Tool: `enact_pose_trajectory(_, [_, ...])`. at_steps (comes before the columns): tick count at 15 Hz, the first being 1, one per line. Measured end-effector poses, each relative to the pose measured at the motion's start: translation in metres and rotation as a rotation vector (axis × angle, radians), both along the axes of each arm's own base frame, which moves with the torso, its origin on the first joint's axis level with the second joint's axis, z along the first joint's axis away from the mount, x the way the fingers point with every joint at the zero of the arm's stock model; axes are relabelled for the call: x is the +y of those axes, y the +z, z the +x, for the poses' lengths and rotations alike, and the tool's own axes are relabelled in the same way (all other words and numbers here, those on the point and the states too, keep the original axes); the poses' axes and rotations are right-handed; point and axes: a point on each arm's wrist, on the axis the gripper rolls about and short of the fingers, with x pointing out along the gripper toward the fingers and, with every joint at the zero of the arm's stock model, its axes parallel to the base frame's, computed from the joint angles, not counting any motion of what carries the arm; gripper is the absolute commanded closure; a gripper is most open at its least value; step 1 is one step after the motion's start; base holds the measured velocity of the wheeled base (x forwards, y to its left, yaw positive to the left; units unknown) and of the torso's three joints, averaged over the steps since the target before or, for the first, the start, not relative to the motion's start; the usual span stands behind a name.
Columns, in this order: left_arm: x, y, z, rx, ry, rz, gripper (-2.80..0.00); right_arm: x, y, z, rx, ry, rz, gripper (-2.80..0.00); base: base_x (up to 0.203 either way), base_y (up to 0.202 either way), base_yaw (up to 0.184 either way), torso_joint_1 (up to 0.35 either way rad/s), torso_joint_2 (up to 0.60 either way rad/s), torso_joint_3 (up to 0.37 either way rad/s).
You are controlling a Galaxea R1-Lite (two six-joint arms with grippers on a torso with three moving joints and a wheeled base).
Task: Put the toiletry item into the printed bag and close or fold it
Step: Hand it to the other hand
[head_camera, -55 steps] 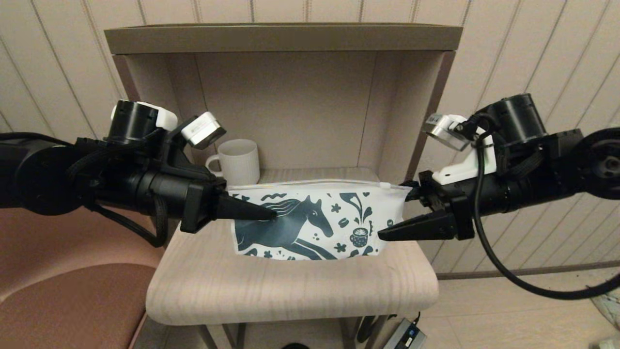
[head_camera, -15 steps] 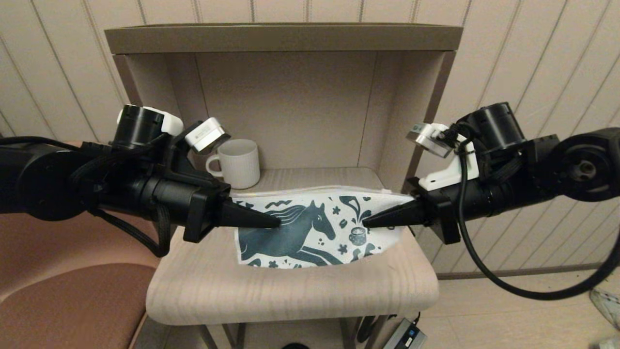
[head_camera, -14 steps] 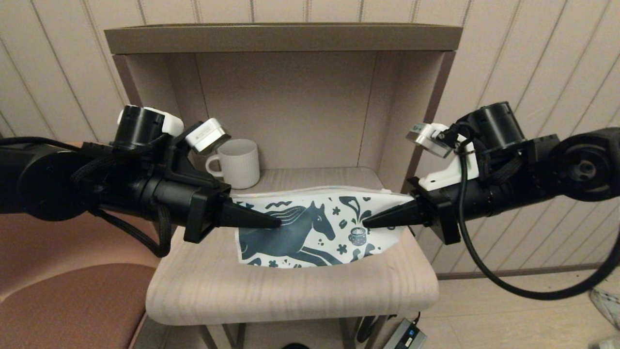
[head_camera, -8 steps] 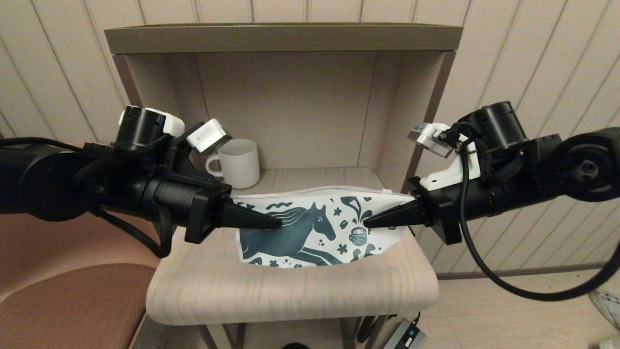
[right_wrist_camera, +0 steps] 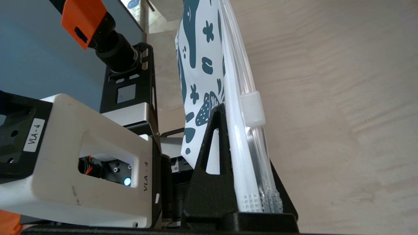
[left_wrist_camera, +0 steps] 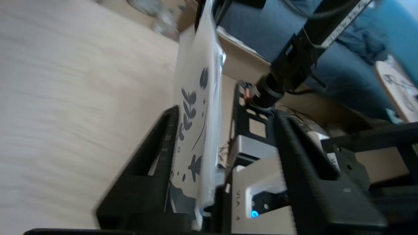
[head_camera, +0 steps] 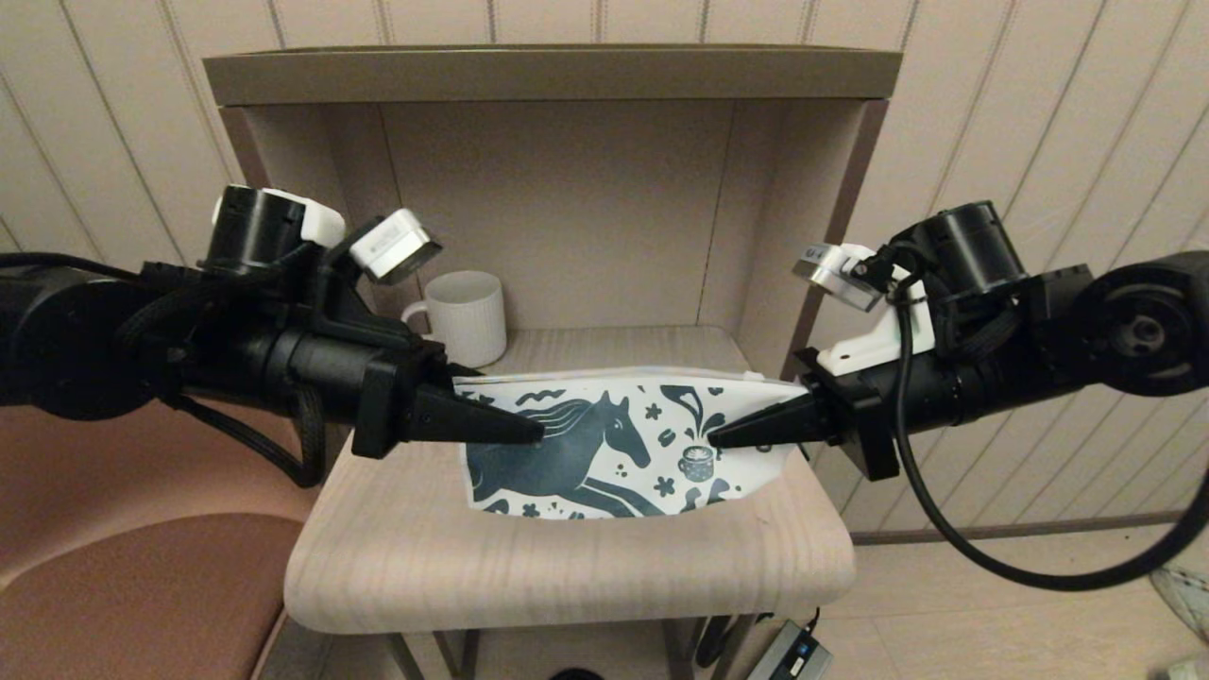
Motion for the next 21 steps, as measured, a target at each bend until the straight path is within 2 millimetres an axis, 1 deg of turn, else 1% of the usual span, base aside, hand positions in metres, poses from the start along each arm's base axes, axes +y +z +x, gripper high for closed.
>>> enact_pose_trajectory(2, [0.006,0.016,-0.001,-0.027,0.022,-0.018,-2.80,0.003,-0.002,-0.001,-0.002,0.009,-0.002,0.00,0.000,0.000,0.000,0.000,0.00,0.000])
enact_pose_trajectory(4, [0.007,0.027,-0.001,-0.054,0.040,-0.024,-2.80,0.008,-0.006,-0.002,-0.044,-0.002,-0.009,0.00,0.000,0.000,0.000,0.000,0.00,0.000])
enact_pose_trajectory(7, [-0.003,0.039,0.005,-0.090,0.104,0.013,-2.80,0.017,-0.014,-0.010,-0.190,-0.081,-0.060,0.00,0.000,0.000,0.000,0.000,0.00,0.000])
enact_pose_trajectory(9, [-0.017,0.047,0.007,-0.102,0.088,0.023,-2.80,0.020,-0.012,-0.018,-0.289,-0.122,-0.065,0.00,0.000,0.000,0.000,0.000,0.00,0.000])
enact_pose_trajectory(10, [-0.028,0.049,0.008,-0.106,0.079,0.035,-2.80,0.021,-0.011,-0.021,-0.322,-0.139,-0.065,0.00,0.000,0.000,0.000,0.000,0.00,0.000])
enact_pose_trajectory(14, [-0.070,0.046,0.010,-0.153,0.052,0.127,-2.80,0.023,-0.012,-0.025,-0.406,-0.172,-0.046,0.00,0.000,0.000,0.000,0.000,0.00,0.000])
enact_pose_trajectory(16, [-0.081,0.048,0.009,-0.160,0.008,0.160,-2.80,0.023,-0.014,-0.024,-0.408,-0.171,-0.046,0.00,0.000,0.000,0.000,0.000,0.00,0.000])
enact_pose_trajectory(19, [-0.092,0.050,0.007,-0.163,-0.045,0.196,-2.80,0.025,-0.018,-0.021,-0.405,-0.171,-0.048,0.00,0.000,0.000,0.000,0.000,0.00,0.000])
enact_pose_trajectory(21, [-0.103,0.046,0.010,-0.166,-0.059,0.206,-2.80,0.025,-0.019,-0.020,-0.400,-0.172,-0.051,0.00,0.000,0.000,0.000,0.000,0.00,0.000])
